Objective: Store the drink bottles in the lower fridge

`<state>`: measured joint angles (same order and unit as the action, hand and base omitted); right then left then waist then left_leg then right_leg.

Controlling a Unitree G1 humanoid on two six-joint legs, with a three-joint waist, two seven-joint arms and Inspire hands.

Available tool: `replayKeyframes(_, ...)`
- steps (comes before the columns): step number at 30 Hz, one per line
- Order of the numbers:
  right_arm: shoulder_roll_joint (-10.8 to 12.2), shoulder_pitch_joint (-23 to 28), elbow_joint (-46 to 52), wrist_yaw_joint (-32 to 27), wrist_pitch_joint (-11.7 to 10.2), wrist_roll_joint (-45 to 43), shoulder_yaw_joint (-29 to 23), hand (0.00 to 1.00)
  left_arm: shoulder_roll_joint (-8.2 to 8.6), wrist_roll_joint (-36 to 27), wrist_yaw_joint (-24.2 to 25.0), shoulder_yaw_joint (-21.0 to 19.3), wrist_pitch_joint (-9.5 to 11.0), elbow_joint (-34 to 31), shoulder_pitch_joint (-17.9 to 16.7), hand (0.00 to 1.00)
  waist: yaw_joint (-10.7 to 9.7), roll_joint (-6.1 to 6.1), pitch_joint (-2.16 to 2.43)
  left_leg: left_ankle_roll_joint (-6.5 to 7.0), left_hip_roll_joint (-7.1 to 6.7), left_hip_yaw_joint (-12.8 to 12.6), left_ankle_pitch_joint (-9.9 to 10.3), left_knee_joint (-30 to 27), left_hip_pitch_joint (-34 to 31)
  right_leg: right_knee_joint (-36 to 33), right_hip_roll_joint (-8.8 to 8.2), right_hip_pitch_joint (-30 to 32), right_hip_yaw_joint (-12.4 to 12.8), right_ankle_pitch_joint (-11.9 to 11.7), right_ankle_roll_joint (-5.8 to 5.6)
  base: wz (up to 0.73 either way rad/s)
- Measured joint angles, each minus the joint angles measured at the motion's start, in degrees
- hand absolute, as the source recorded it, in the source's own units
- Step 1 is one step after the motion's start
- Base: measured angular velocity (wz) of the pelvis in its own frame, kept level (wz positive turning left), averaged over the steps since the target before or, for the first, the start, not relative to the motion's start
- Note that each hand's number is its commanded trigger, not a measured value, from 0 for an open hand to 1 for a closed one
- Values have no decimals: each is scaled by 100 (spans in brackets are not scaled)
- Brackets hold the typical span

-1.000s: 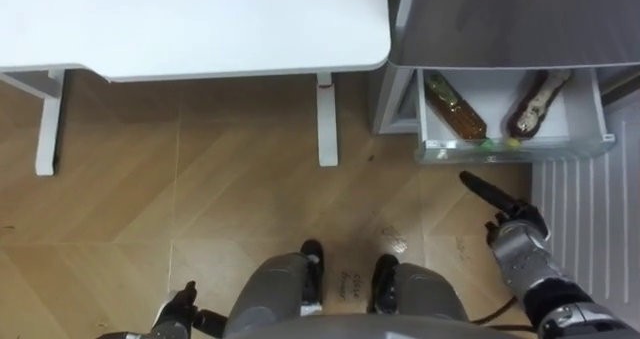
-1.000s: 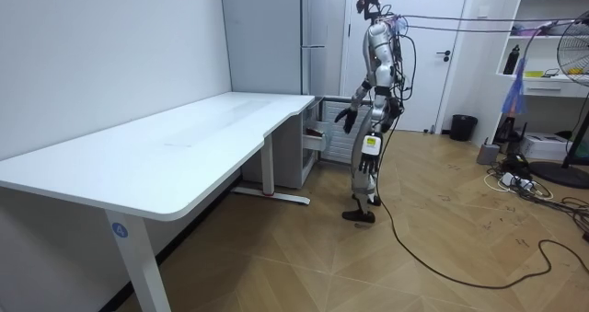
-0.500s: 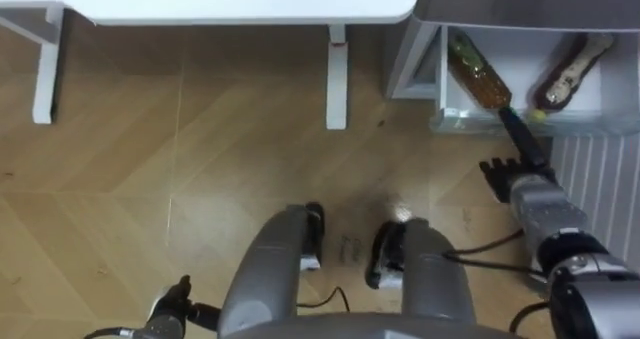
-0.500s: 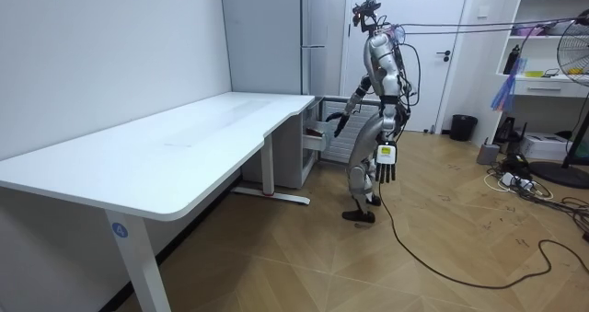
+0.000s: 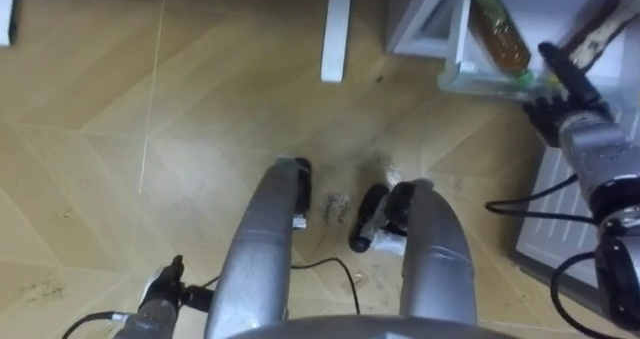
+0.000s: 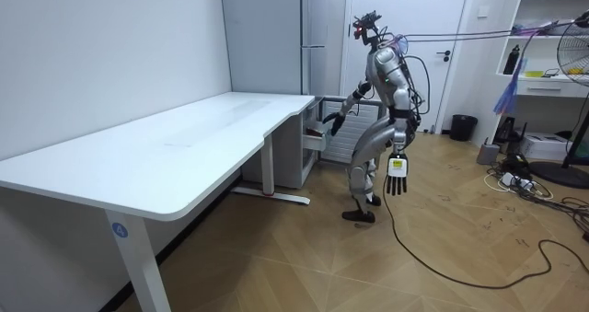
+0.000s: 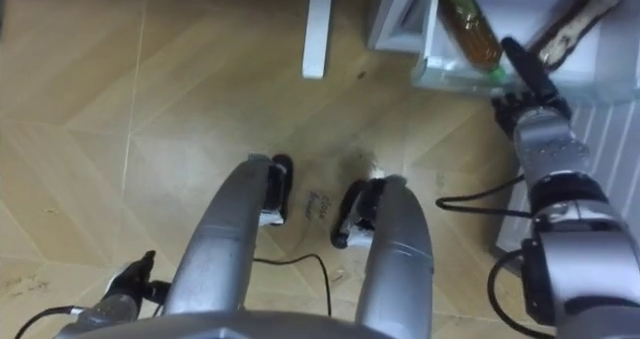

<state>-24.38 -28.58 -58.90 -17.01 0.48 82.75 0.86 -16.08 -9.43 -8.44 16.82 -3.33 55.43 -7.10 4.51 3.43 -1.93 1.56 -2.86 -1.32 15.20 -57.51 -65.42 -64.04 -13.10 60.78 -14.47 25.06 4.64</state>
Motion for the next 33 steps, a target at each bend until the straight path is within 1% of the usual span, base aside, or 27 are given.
replayKeyframes(1,-78,-25,53,-87,38,-19,24,0,-57,-1,0,0,17,-48,-7,0,21,29,-13,-3,1,-3,-17,-9,-55,-27,-4,79,37,-9,-16,-5)
replayKeyframes(2,-162,-77,231,-335,141,-7,69,0,-106,0,-2,-3,48,-53,-8,0,37,58,-17,10,6,0,-40,-8,-106,-42,-26,149,51,-14,-23,-6)
replayKeyframes(3,-197,-127,303,-484,207,-3,94,0,-124,-6,-3,-11,65,-41,-10,0,38,65,-21,10,2,-8,-42,-8,-117,-57,-66,167,44,-15,-25,-9)
replayKeyframes(4,-254,-281,308,-727,233,-6,236,0,-132,-23,-24,-49,85,-22,-20,0,41,65,-22,10,-53,-12,-44,-12,-122,-76,-136,170,4,-16,-28,-5)
replayKeyframes(5,-297,-420,309,-912,233,-18,263,0,-133,-99,-86,-92,132,-28,-55,0,37,65,-22,9,-99,-1,-46,-9,-119,-100,-206,170,-28,-18,-31,-4)
replayKeyframes(8,-328,-636,398,-1209,202,-266,263,0,-140,-117,-226,-255,252,-28,-111,0,38,65,-22,7,-106,-7,-48,-11,-150,-119,-291,170,-137,-13,-21,4)
replayKeyframes(9,-342,-664,432,-1260,202,-303,263,0,-144,-122,-237,-284,260,-27,-124,0,42,65,-23,6,-109,-2,-48,-13,-155,-125,-290,172,-143,-3,-16,12)
replayKeyframes(11,-439,-691,581,-1446,189,-441,282,0,-155,-127,-243,-294,263,-25,-151,0,45,64,-22,6,-193,24,-48,-26,-152,-223,-334,172,-142,76,-62,22)
replayKeyframes(13,-464,-787,658,-1615,156,-459,298,0,-155,-126,-261,-295,259,-32,-187,0,75,58,-21,-9,-189,29,-19,-107,-179,-307,-370,190,-143,146,-46,10)
replayKeyframes(14,-472,-902,710,-1770,153,-458,303,0,-156,-120,-272,-302,253,-36,-204,0,77,54,-24,-38,-190,47,11,-175,-219,-375,-378,225,-147,188,-19,0)
replayKeyframes(17,-480,-1079,789,-1983,148,-428,363,0,-158,-113,-341,-294,243,-64,-205,0,85,39,-33,-87,-184,86,55,-253,-248,-471,-384,235,-176,273,39,7)
replayKeyframes(18,-481,-1113,789,-2011,132,-428,363,0,-158,-113,-351,-295,243,-74,-206,0,104,34,-33,-95,-179,91,62,-268,-249,-484,-382,235,-181,284,58,0)
replayKeyframes(20,-494,-1185,836,-2153,3,-435,363,0,-167,-116,-388,-294,246,-93,-209,0,216,-4,-32,-141,-149,139,99,-347,-282,-527,-356,236,-222,322,129,0)
replayKeyframes(21,-499,-1185,866,-2193,-24,-433,363,0,-175,-115,-388,-293,246,-105,-220,0,233,-13,-33,-161,-149,150,116,-370,-294,-552,-361,240,-233,335,149,4)
replayKeyframes(23,-499,-1186,951,-2267,-114,-429,358,0,-213,-116,-388,-278,246,-159,-315,0,273,-33,-30,-196,-151,177,169,-446,-317,-638,-374,243,-258,406,190,7)
replayKeyframes(24,-502,-1186,989,-2299,-128,-423,354,0,-216,-116,-389,-278,249,-159,-337,0,284,-41,-30,-204,-150,181,174,-457,-320,-650,-374,243,-260,422,189,4)
replayKeyframes(26,-532,-1201,1045,-2396,-202,-366,351,0,-217,-120,-393,-278,256,-158,-416,0,344,-59,-23,-218,-150,205,182,-477,-334,-678,-376,242,-289,446,233,4)
replayKeyframes(30,-544,-1246,1049,-2556,-284,-336,350,0,-217,-121,-441,-268,248,-158,-524,0,375,-70,-23,-224,-150,256,177,-496,-377,-689,-376,242,-355,471,269,8)
replayKeyframes(33,-544,-1255,1052,-2647,-339,-326,344,0,-216,-120,-482,-266,247,-158,-533,0,395,-76,-25,-229,-160,294,175,-511,-408,-690,-376,242,-389,483,263,5)
